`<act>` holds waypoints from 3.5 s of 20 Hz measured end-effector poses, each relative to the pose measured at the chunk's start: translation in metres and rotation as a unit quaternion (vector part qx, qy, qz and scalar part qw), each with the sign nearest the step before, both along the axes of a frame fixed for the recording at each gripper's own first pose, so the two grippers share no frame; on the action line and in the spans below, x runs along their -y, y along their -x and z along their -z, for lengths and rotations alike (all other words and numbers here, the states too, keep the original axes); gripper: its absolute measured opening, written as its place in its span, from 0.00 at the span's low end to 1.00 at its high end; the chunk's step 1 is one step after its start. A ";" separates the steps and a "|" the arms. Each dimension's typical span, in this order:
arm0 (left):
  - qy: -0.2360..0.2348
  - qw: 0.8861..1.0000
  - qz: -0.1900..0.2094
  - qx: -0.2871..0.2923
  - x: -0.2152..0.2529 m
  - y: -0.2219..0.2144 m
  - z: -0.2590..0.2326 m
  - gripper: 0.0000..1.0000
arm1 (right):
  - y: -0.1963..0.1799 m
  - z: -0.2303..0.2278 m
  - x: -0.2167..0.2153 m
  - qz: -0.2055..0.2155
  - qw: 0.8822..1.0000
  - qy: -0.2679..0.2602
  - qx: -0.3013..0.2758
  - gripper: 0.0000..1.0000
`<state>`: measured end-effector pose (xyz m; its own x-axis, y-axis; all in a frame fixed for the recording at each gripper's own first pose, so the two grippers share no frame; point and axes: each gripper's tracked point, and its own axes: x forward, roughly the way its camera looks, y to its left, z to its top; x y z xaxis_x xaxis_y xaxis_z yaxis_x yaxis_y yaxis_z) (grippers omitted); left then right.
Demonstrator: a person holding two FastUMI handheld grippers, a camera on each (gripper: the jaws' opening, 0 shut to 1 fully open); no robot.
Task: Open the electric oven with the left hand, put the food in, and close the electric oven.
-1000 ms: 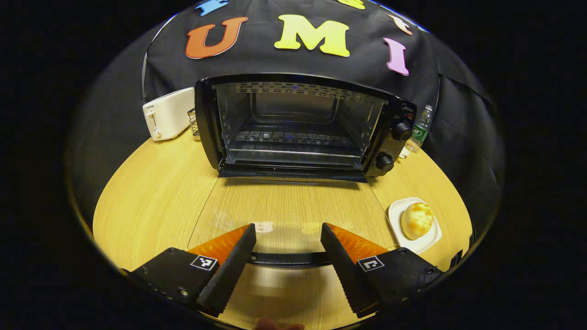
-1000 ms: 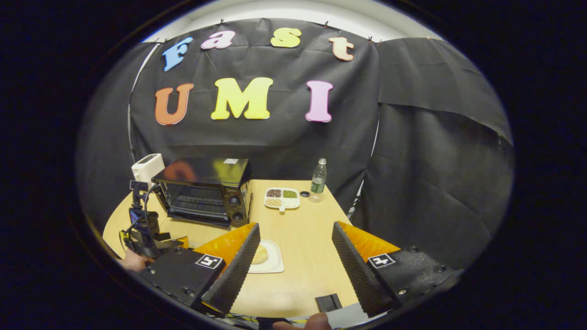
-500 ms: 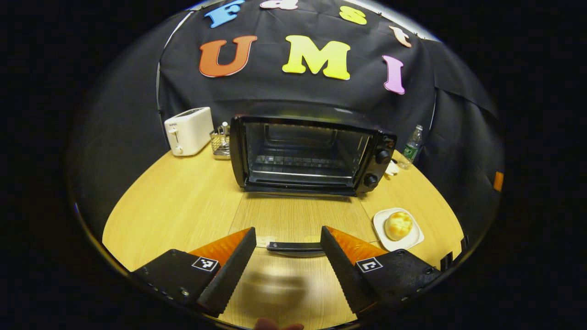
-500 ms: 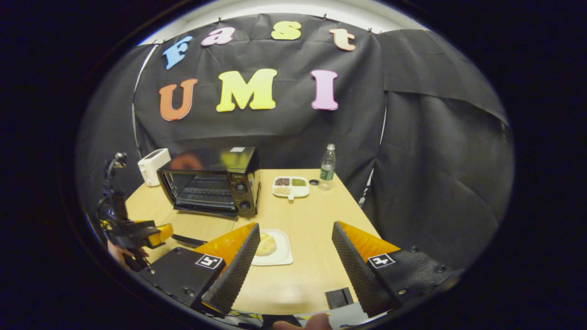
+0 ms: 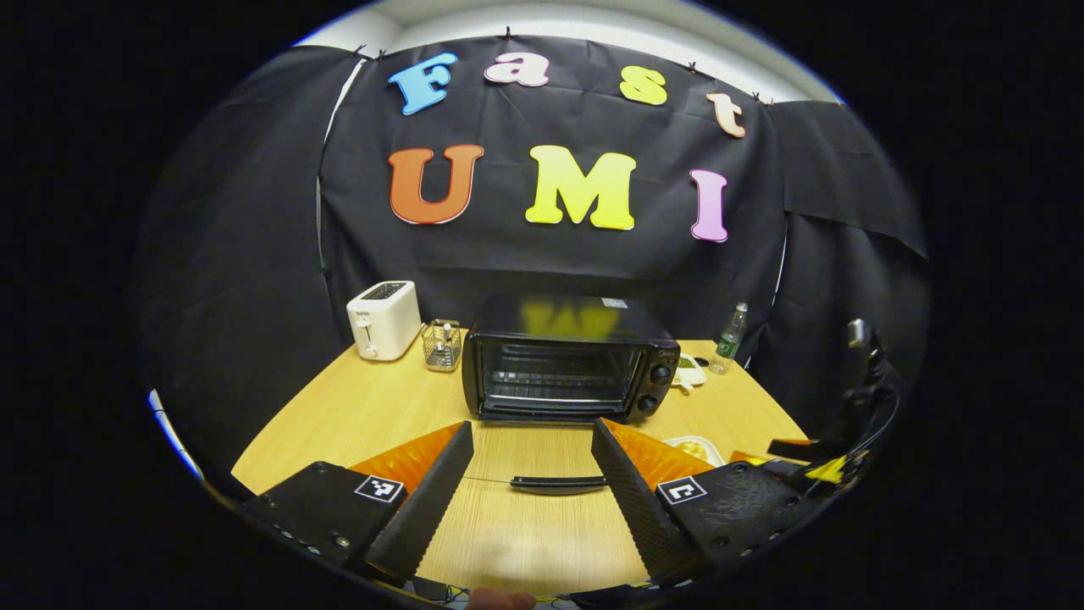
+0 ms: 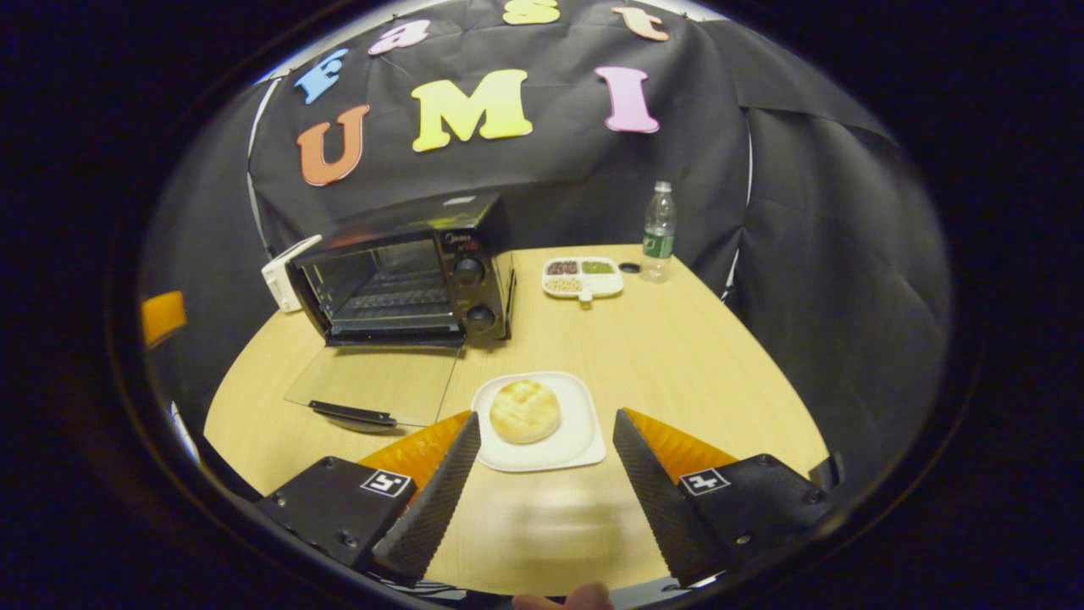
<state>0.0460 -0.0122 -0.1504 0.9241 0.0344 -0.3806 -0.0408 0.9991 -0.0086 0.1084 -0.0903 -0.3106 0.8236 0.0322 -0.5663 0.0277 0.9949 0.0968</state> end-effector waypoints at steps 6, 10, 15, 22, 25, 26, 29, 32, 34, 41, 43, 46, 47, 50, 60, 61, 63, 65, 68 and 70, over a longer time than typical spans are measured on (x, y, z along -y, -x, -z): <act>-0.004 1.000 -0.017 0.007 -0.007 0.011 -0.018 0.93 | -0.038 0.056 -0.017 -0.007 1.000 0.010 -0.025 0.98; -0.013 0.999 -0.025 -0.019 -0.016 0.019 -0.004 0.93 | -0.056 0.086 -0.015 0.006 0.999 0.013 -0.043 0.98; -0.016 0.999 -0.033 -0.032 -0.026 0.022 0.003 0.93 | -0.066 0.098 -0.018 0.004 0.999 0.021 -0.044 0.96; -0.011 0.999 -0.022 -0.026 -0.028 0.019 -0.003 0.93 | -0.054 0.069 -0.025 0.002 1.000 0.012 -0.029 0.72; -0.004 1.000 -0.016 -0.019 -0.030 0.020 -0.006 0.93 | -0.035 0.040 -0.034 0.006 1.000 -0.012 -0.018 0.68; -0.002 1.000 -0.014 -0.017 -0.031 0.020 -0.007 0.93 | -0.028 0.029 -0.040 0.008 1.000 -0.024 -0.014 0.68; 0.004 1.000 -0.009 -0.009 -0.038 0.026 -0.011 0.93 | -0.010 0.006 -0.062 0.013 0.998 -0.061 -0.010 0.67; 0.005 1.000 -0.006 -0.007 -0.049 0.034 -0.012 0.93 | -0.008 -0.016 -0.093 0.010 0.996 -0.091 0.005 0.67; 0.001 1.000 -0.006 -0.008 -0.058 0.041 -0.011 0.93 | -0.020 -0.026 -0.114 0.009 0.994 -0.105 0.019 0.68; -0.020 0.999 -0.025 -0.018 -0.102 0.067 -0.011 0.93 | -0.102 -0.034 -0.178 0.020 0.988 -0.145 0.054 0.67; -0.026 0.999 -0.033 -0.024 -0.113 0.074 -0.010 0.93 | -0.129 -0.031 -0.192 0.027 0.986 -0.154 0.058 0.67; -0.031 0.998 -0.044 -0.037 -0.129 0.083 -0.005 0.93 | -0.170 -0.024 -0.205 0.037 0.985 -0.156 0.067 0.67; -0.029 0.997 -0.049 -0.043 -0.133 0.086 -0.003 0.93 | -0.182 -0.021 -0.209 0.043 0.984 -0.157 0.069 0.67; -0.022 0.996 -0.064 -0.059 -0.140 0.089 0.005 0.93 | -0.213 -0.011 -0.211 0.061 0.983 -0.158 0.075 0.67; -0.024 0.994 -0.081 -0.075 -0.153 0.094 0.010 0.93 | -0.260 0.003 -0.224 0.071 0.984 -0.144 0.074 0.75; -0.021 0.994 -0.078 -0.076 -0.151 0.095 0.009 0.93 | -0.260 0.003 -0.226 0.066 0.985 -0.140 0.075 0.79; -0.018 0.994 -0.075 -0.076 -0.148 0.096 0.008 0.93 | -0.258 -0.001 -0.231 0.055 0.985 -0.144 0.076 0.83; -0.016 0.994 -0.074 -0.074 -0.145 0.098 0.006 0.93 | -0.254 -0.009 -0.235 0.050 0.984 -0.149 0.082 0.85; -0.010 0.995 -0.075 -0.067 -0.142 0.100 0.001 0.93 | -0.236 -0.017 -0.241 0.035 0.984 -0.156 0.081 0.87; -0.005 0.995 -0.075 -0.060 -0.140 0.102 -0.001 0.93 | -0.215 -0.027 -0.241 0.028 0.983 -0.158 0.085 0.87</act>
<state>-0.0559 0.1275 -0.1497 0.8556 0.1733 -0.4878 -0.1903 0.9816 0.0149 0.3232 0.1505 -0.2837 0.9107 0.1368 -0.3898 0.0376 0.9122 0.4080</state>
